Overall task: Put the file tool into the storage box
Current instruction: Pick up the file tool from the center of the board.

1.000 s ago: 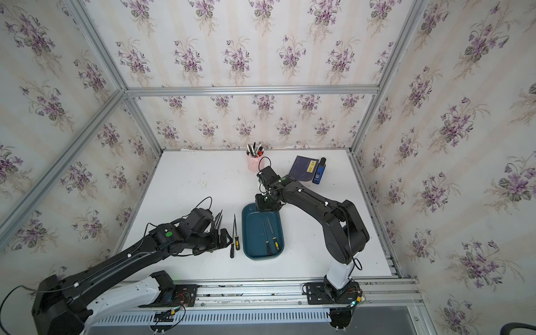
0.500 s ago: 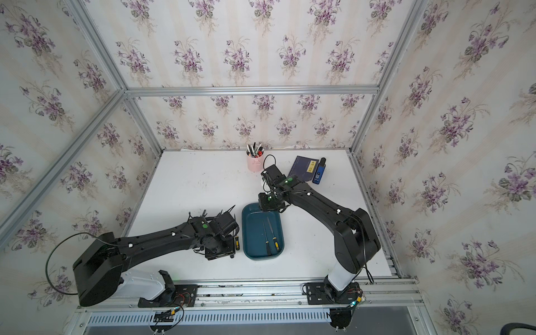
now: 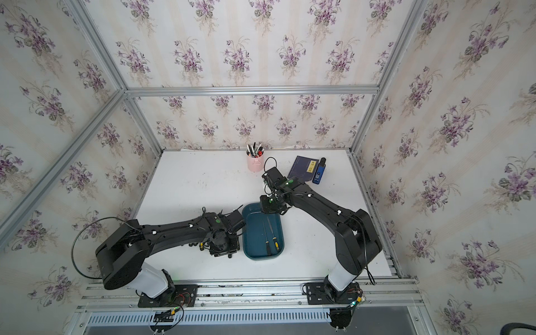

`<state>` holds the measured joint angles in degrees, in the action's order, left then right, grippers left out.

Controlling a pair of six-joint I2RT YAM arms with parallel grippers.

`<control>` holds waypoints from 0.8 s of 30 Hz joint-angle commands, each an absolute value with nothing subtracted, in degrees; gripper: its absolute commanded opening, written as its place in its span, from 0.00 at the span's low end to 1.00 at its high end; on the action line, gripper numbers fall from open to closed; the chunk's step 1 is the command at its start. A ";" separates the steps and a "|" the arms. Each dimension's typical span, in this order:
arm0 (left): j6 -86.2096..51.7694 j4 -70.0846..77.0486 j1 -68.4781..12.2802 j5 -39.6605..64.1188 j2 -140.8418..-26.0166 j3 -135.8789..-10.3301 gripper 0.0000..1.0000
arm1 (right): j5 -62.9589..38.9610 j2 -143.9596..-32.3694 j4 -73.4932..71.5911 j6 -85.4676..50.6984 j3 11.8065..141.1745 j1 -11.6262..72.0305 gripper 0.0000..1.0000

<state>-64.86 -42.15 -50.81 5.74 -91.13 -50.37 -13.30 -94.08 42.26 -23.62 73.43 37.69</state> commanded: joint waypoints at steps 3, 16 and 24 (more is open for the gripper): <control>-64.39 -41.52 -50.13 4.66 -93.25 -49.04 0.31 | -12.92 -94.13 42.55 -23.64 73.39 37.67 0.30; -54.34 -46.35 -47.15 3.72 -78.15 -49.72 0.09 | -13.53 -94.63 43.07 -23.64 75.99 37.63 0.29; -47.24 -38.13 -45.69 18.66 -59.45 -47.98 0.13 | -27.23 -90.78 32.08 -28.06 76.57 33.04 0.32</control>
